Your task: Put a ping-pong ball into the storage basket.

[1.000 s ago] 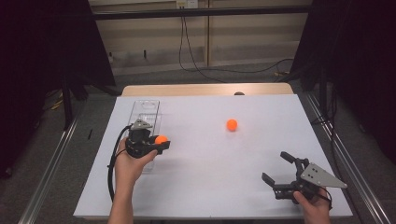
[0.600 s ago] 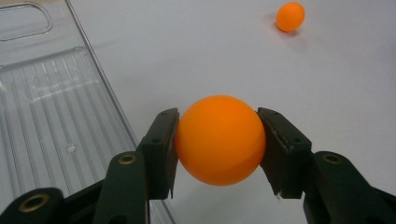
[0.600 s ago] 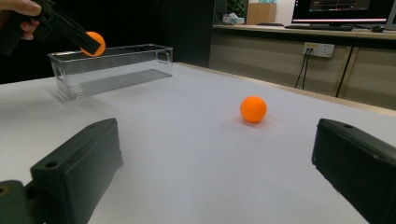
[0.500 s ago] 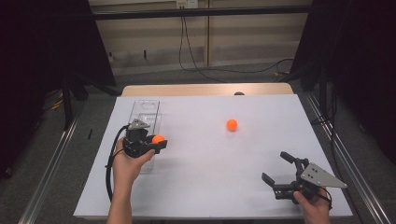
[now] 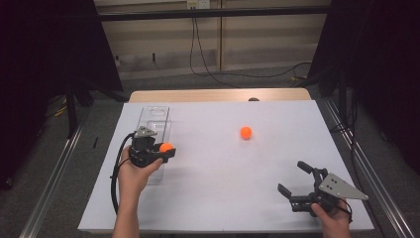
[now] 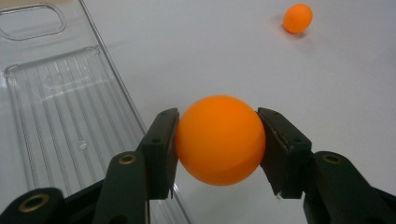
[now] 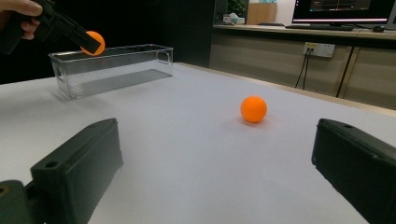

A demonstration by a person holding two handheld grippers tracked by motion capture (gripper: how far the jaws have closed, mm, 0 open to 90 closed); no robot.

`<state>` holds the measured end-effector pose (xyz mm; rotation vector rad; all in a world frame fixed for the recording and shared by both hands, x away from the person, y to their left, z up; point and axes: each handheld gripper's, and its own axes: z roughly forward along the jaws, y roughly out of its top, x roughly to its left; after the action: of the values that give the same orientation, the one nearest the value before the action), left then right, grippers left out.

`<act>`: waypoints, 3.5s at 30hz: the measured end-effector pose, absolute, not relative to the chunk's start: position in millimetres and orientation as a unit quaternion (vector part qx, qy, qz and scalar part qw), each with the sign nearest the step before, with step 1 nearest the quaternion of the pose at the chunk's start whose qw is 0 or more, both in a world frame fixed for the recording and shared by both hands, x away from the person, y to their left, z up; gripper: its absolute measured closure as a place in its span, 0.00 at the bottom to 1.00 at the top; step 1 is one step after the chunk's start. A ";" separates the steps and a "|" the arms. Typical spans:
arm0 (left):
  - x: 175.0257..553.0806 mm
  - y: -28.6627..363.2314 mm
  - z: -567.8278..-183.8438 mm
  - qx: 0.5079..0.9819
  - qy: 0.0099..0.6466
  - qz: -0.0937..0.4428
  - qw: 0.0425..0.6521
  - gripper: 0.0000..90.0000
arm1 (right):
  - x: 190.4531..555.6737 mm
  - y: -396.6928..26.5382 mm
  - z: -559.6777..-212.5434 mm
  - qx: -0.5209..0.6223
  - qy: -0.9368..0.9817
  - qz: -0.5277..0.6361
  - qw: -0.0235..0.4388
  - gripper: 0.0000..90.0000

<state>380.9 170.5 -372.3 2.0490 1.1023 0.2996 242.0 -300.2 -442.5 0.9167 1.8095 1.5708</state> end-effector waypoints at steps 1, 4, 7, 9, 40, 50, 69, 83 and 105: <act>381.0 170.8 -372.4 0.804 0.434 0.119 0.388 0.56 | 242.0 -300.1 -442.6 0.342 0.676 0.587 0.284 0.01; 381.2 171.9 -372.3 0.805 0.435 0.119 0.386 0.56 | 242.1 -299.7 -442.6 0.342 0.676 0.587 0.284 0.01; 381.4 173.1 -372.3 0.805 0.434 0.121 0.387 0.56 | 242.0 -300.0 -442.6 0.342 0.677 0.587 0.284 0.01; 381.6 173.3 -372.6 0.805 0.434 0.122 0.386 0.56 | 242.0 -300.0 -442.6 0.342 0.677 0.587 0.284 0.01; 380.7 187.5 -369.1 0.796 0.445 0.136 0.388 0.56 | 241.8 -300.0 -442.5 0.343 0.676 0.587 0.284 0.01; 380.7 191.1 -368.8 0.792 0.451 0.140 0.388 0.56 | 242.0 -299.9 -442.5 0.342 0.677 0.587 0.283 0.01; 381.0 197.5 -367.3 0.787 0.457 0.149 0.387 0.56 | 242.0 -299.8 -442.6 0.343 0.676 0.587 0.283 0.01; 382.8 203.0 -367.1 0.782 0.465 0.156 0.385 0.56 | 241.9 -300.0 -442.5 0.343 0.676 0.587 0.283 0.01; 385.8 206.4 -370.0 0.777 0.473 0.164 0.381 0.56 | 241.9 -300.1 -442.5 0.343 0.676 0.587 0.283 0.01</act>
<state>385.8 206.4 -370.0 1.9820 1.2081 0.4193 241.9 -300.1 -442.5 0.9191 1.8090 1.5724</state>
